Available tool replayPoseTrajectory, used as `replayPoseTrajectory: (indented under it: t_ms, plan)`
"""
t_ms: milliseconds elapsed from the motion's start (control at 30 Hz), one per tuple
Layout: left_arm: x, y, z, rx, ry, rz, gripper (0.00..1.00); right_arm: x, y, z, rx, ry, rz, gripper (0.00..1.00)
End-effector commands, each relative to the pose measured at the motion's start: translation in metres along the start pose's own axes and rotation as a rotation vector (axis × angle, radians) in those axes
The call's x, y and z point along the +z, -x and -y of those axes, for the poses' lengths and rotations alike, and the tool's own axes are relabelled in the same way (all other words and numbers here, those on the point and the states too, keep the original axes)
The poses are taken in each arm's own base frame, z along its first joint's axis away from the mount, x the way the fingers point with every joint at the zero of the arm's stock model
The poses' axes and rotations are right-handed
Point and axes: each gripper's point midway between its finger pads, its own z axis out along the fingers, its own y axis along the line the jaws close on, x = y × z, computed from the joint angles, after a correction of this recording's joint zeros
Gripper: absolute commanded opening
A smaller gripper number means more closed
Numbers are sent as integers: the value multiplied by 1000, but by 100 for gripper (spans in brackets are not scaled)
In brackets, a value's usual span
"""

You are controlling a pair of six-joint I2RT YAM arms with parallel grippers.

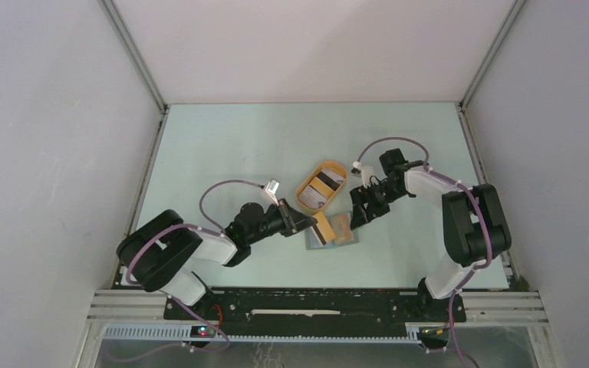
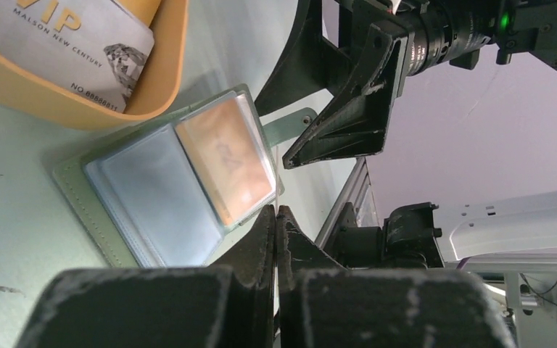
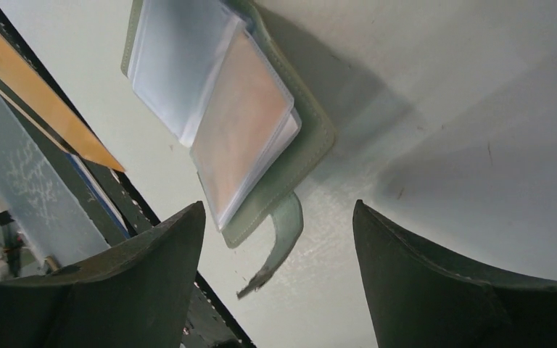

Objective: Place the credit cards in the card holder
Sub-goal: Insert the credit card into the card holder.

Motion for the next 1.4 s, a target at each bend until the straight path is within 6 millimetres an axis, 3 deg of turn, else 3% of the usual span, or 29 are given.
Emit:
replayPoseTrajectory:
  t_ms: [0,133,367,500,733,1067,1367]
  plan:
    - [-1,3,7,-23,-81,34,0,3,17,-10,33,76,0,81]
    - [-6,-2,-7,-56,-62,36,0,12,17,-11,82,140,-38,68]
    - [-13,-7,-31,-102,-19,43,0,25,13,-19,82,210,-108,36]
    - [-16,-9,-37,-123,-12,38,0,30,11,-32,73,261,-125,25]
    - [-22,-12,-44,-121,5,34,0,39,7,-43,59,301,-165,20]
    - [-31,-15,-52,-115,30,32,0,42,7,-38,72,288,-174,24]
    - [-26,-20,-58,-131,39,1,0,43,6,-38,74,285,-179,24]
